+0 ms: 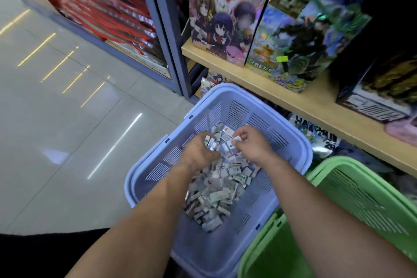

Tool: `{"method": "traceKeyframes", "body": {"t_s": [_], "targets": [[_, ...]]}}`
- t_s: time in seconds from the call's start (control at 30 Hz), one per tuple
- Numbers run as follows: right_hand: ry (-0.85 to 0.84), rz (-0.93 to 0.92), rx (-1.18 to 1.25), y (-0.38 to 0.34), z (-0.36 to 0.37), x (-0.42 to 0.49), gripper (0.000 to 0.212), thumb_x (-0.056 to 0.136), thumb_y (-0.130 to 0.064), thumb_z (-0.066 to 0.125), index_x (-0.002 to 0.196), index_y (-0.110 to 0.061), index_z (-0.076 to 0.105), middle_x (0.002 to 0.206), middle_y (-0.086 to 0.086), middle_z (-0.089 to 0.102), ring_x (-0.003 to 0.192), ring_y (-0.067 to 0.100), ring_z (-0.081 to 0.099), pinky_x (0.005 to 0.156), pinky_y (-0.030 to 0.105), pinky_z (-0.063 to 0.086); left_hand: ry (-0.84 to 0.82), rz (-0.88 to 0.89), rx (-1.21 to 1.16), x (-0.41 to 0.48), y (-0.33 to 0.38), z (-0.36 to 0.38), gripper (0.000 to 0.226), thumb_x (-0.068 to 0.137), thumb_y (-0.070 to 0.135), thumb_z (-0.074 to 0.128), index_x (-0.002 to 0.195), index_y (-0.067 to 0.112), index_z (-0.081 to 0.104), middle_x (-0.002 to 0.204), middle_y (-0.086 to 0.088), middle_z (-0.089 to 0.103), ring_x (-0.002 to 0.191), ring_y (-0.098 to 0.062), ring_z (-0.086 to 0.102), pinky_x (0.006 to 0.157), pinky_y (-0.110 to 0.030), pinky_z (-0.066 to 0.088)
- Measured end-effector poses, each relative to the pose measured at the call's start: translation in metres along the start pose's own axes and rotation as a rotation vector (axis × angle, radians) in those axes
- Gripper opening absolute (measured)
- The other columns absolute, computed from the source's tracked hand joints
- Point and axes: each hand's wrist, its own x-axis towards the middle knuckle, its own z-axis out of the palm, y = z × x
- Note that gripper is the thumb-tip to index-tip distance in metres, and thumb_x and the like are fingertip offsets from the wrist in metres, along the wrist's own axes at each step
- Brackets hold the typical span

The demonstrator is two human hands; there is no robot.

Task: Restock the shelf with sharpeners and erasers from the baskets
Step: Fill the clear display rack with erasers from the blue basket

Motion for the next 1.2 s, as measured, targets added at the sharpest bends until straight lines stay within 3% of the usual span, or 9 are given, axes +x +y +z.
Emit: {"method": "traceKeyframes", "body": {"t_s": [0.13,0.27,0.5,0.57,0.63,0.77,0.87,1.03,1.2], "targets": [[0.096,-0.004,0.307,-0.015,-0.042,-0.070,0.005,0.096,-0.021,0.068,0.097,-0.025,0.065,0.102,0.004,0.071,0.073,0.017,0.072,0.075,0.048,0.059,0.007,0.126,0.055,-0.042,0.056,-0.028,0.038,0.078,0.020,0.083,0.108,0.027,0.060,0.074,-0.002,0.067,0.066,-0.027,0.069,0.063,-0.040,0.060],[0.129,-0.081,0.575,-0.024,-0.091,-0.144,0.015,0.097,-0.005,0.064,0.102,-0.016,0.073,0.103,0.010,0.073,0.074,0.019,0.070,0.071,0.031,0.055,-0.030,0.275,0.016,-0.095,0.111,-0.047,0.036,0.079,0.019,0.085,0.106,0.026,0.062,0.089,-0.019,0.072,0.079,-0.039,0.072,0.067,-0.055,0.060],[0.301,-0.282,0.669,-0.045,-0.183,-0.263,0.032,0.091,0.008,0.064,0.106,-0.019,0.071,0.084,0.006,0.075,0.080,0.017,0.073,0.082,0.028,0.060,-0.008,0.502,-0.140,-0.192,0.213,-0.048,0.036,0.081,0.019,0.086,0.111,0.026,0.066,0.108,-0.004,0.070,0.071,-0.018,0.072,0.055,-0.031,0.058],[0.356,-0.337,0.624,-0.050,-0.209,-0.292,0.033,0.090,0.003,0.069,0.109,-0.023,0.072,0.090,0.005,0.078,0.085,0.020,0.075,0.087,0.034,0.059,-0.005,0.567,-0.160,-0.211,0.241,-0.042,0.035,0.080,0.021,0.087,0.105,0.033,0.067,0.111,-0.001,0.069,0.080,-0.037,0.071,0.062,-0.050,0.060],[0.428,-0.387,0.600,-0.055,-0.233,-0.317,0.031,0.089,0.000,0.072,0.111,-0.023,0.072,0.092,0.003,0.078,0.086,0.022,0.076,0.086,0.036,0.059,0.005,0.633,-0.158,-0.228,0.269,-0.036,0.034,0.078,0.024,0.088,0.099,0.040,0.067,0.108,0.002,0.070,0.078,-0.039,0.068,0.070,-0.058,0.059],[0.572,-0.488,0.591,-0.063,-0.278,-0.359,0.030,0.086,-0.003,0.075,0.104,-0.027,0.074,0.095,0.001,0.076,0.087,0.012,0.074,0.070,0.026,0.060,0.027,0.784,-0.124,-0.258,0.320,-0.028,0.036,0.077,0.022,0.088,0.101,0.037,0.066,0.097,0.008,0.071,0.077,-0.009,0.068,0.075,-0.038,0.061],[0.700,-0.579,0.486,-0.060,-0.310,-0.372,0.033,0.085,-0.001,0.077,0.102,-0.029,0.075,0.096,-0.003,0.077,0.089,0.009,0.070,0.079,0.023,0.057,0.036,0.871,-0.112,-0.276,0.354,-0.026,0.037,0.078,0.010,0.086,0.106,0.023,0.066,0.087,0.006,0.070,0.062,0.000,0.061,0.060,-0.017,0.052],[0.855,-0.592,0.472,-0.055,-0.360,-0.374,0.026,0.090,-0.007,0.073,0.099,-0.032,0.075,0.098,-0.011,0.076,0.091,0.013,0.072,0.080,0.023,0.056,0.088,0.946,-0.081,-0.279,0.401,-0.025,0.038,0.079,0.015,0.086,0.107,0.027,0.064,0.094,0.006,0.071,0.072,-0.005,0.066,0.065,-0.020,0.054],[0.976,-0.584,0.446,-0.059,-0.408,-0.362,0.027,0.091,-0.001,0.069,0.098,-0.026,0.073,0.093,0.004,0.075,0.082,0.019,0.075,0.077,0.026,0.060,0.187,1.003,-0.019,-0.267,0.444,-0.025,0.038,0.081,0.019,0.085,0.110,0.027,0.062,0.091,0.015,0.065,0.071,0.014,0.059,0.058,-0.005,0.044]]}}
